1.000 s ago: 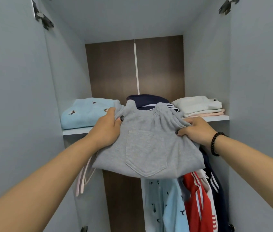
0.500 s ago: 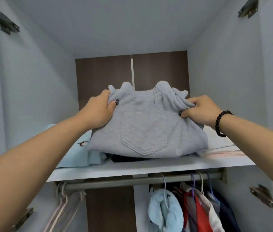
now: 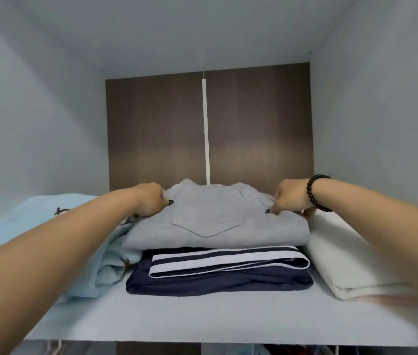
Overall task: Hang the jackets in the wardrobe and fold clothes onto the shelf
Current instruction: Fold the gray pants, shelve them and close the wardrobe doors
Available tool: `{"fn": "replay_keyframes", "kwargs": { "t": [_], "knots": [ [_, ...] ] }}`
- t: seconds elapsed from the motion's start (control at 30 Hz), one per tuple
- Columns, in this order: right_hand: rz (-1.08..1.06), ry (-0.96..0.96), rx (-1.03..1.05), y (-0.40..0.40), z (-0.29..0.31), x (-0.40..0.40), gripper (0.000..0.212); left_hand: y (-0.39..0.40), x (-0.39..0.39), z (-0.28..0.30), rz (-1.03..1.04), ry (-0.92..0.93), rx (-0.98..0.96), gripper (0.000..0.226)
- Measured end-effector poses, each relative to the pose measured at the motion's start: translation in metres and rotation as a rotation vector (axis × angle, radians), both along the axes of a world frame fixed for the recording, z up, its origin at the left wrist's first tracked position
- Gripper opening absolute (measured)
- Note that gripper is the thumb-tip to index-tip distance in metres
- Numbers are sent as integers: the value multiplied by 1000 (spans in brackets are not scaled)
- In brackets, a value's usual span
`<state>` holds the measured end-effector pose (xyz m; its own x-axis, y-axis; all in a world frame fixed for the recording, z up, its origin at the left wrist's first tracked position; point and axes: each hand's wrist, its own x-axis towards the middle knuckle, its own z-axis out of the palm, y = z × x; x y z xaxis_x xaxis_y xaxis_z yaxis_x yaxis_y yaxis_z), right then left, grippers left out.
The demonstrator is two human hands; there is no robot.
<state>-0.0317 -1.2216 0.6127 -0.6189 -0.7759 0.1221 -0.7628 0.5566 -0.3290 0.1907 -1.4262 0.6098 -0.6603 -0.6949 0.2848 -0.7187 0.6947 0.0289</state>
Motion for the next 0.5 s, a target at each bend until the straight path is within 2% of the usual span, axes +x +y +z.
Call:
{"fn": "replay_keyframes", "kwargs": {
  "t": [0.03, 0.1, 0.13, 0.2, 0.23, 0.27, 0.33, 0.43, 0.5],
  "knots": [
    [-9, -93, 91, -1, 1, -4, 27, 1, -6, 1, 7, -9, 39, 41],
    [6, -230, 123, -3, 11, -8, 28, 6, -16, 11, 8, 11, 26, 37],
    [18, -221, 108, -5, 16, -7, 30, 10, -22, 16, 1, 31, 6, 32],
    [24, 4, 54, -14, 22, -3, 44, 17, -36, 17, -33, 58, -21, 29],
    [37, 122, -6, -19, 20, 5, 53, 18, -42, 14, -69, 60, -13, 33],
    [94, 158, -46, -23, 15, 12, 55, 16, -48, 7, -106, 44, 13, 41],
    [269, 78, 16, -29, 0, 24, 44, 3, -55, -7, -157, -21, 90, 62],
    [278, -8, 187, -37, -30, 21, 81, -26, -58, -19, -208, -40, 212, 82],
    [241, -51, 184, -42, -40, 14, 87, -38, -60, -25, -221, -32, 263, 86]
  ]
}}
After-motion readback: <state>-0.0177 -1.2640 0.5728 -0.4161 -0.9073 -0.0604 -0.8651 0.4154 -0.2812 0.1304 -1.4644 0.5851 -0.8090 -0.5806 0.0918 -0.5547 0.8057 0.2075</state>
